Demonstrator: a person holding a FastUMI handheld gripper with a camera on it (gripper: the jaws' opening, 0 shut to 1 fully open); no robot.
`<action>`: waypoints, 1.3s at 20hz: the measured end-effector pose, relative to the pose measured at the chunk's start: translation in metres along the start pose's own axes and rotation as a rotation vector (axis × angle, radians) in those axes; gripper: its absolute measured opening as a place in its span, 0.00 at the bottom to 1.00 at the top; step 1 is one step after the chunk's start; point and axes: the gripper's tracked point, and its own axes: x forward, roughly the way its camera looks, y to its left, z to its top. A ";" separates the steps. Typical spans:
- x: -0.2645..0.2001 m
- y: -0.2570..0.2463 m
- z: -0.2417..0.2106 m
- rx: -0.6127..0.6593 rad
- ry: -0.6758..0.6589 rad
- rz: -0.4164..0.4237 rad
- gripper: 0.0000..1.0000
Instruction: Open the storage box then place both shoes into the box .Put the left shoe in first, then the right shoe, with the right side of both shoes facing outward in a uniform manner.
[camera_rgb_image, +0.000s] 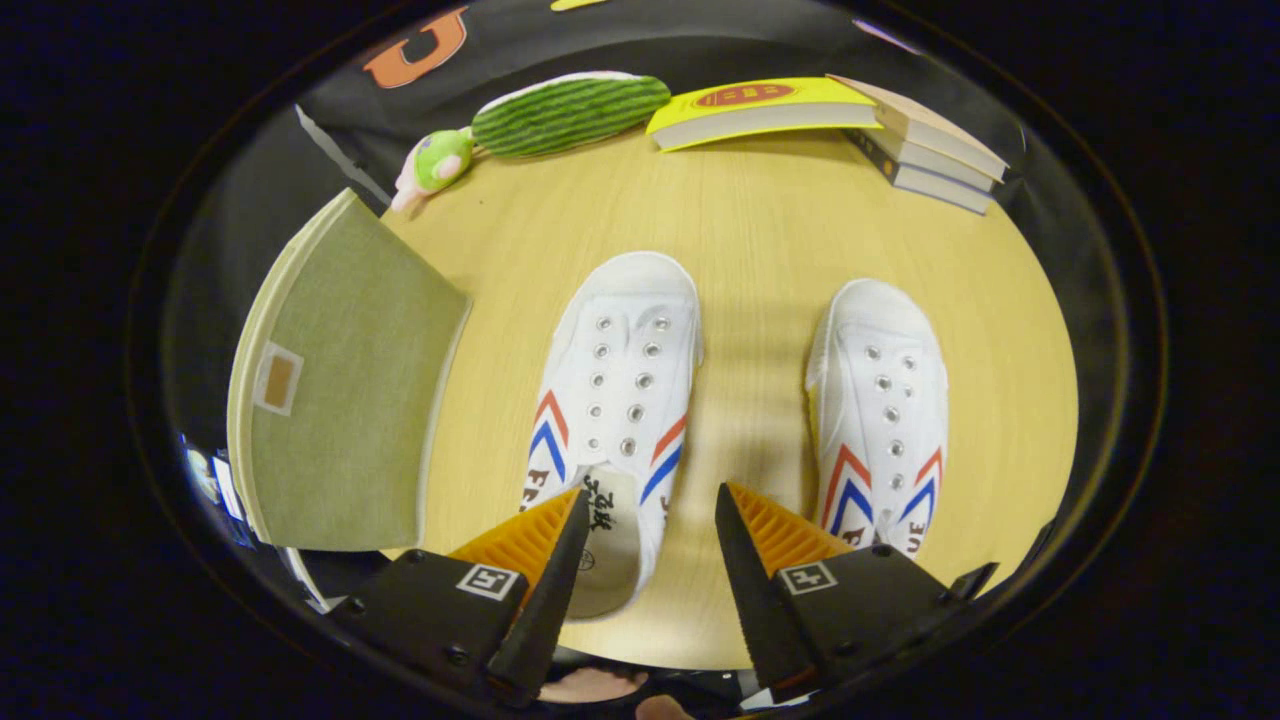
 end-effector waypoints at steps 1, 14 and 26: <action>0.004 -0.001 0.003 0.009 0.005 0.007 0.74; -0.011 0.023 0.010 0.273 -0.004 0.135 0.06; -0.183 0.142 0.024 0.228 -0.221 0.230 0.05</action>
